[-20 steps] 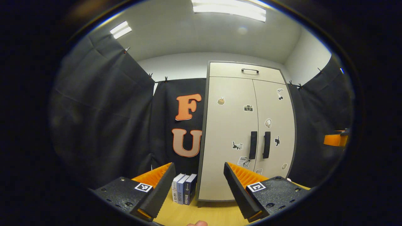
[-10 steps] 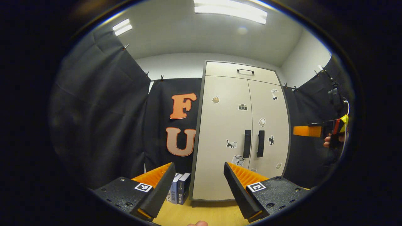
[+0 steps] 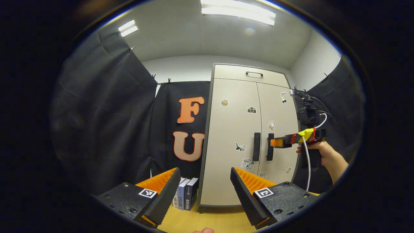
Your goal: Open the right door of the double-door shoe cabinet with the right hand, and open the left door with the left hand.
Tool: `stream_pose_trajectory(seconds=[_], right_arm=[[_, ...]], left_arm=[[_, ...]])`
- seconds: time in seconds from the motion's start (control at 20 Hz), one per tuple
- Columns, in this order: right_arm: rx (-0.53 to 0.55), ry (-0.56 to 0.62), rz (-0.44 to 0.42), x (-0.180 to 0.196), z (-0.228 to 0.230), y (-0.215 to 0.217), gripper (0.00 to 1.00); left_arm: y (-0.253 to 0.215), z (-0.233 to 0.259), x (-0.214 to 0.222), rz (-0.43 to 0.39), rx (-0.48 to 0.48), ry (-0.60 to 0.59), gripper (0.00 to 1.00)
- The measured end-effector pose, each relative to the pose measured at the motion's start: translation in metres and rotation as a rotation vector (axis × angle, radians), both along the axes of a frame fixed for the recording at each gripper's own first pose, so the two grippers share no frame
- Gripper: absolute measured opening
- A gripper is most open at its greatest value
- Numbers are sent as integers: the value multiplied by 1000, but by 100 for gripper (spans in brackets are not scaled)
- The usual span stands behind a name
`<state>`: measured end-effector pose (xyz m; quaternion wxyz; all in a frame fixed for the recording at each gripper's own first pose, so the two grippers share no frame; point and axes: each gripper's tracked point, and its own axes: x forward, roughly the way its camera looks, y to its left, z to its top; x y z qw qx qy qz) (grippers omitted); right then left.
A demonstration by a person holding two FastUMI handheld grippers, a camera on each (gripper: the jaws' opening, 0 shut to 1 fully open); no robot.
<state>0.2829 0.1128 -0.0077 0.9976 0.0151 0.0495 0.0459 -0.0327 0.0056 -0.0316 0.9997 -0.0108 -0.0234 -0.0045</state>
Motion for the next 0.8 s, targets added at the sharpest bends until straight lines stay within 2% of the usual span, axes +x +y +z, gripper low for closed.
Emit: stream_pose_trajectory(seconds=[0.05,0.1,0.25,0.3,0.4,0.45,0.5,0.55,0.6,0.7,0.75,0.8], right_arm=[[5,4,-3,11,-4,2,100],[6,9,-8,21,-9,2,93],[18,18,-4,35,-18,6,93],[20,9,3,38,-18,7,99],[-1,-18,-11,45,-14,3,92],[-7,-20,-6,49,-14,3,91],[1,-13,-3,48,-13,6,80],[8,0,-11,52,-15,5,77],[12,-16,-18,53,-11,5,81],[13,-24,-26,52,-10,6,80],[18,-29,-9,52,-11,12,79],[21,-29,3,49,-12,18,73]], left_arm=[[1,-2,0,8,-1,3,94],[4,-2,0,19,-3,3,94],[12,-8,1,67,-8,8,94],[15,-12,2,83,-14,10,94],[22,-15,2,118,-38,3,94],[23,-17,1,124,-50,5,94],[25,-20,1,134,-62,9,94],[28,-22,1,143,-68,15,94],[31,-24,-1,151,-67,19,94],[39,-24,-2,170,-48,20,94],[42,-23,-3,181,-33,16,94],[45,-21,-4,190,-18,12,94]])
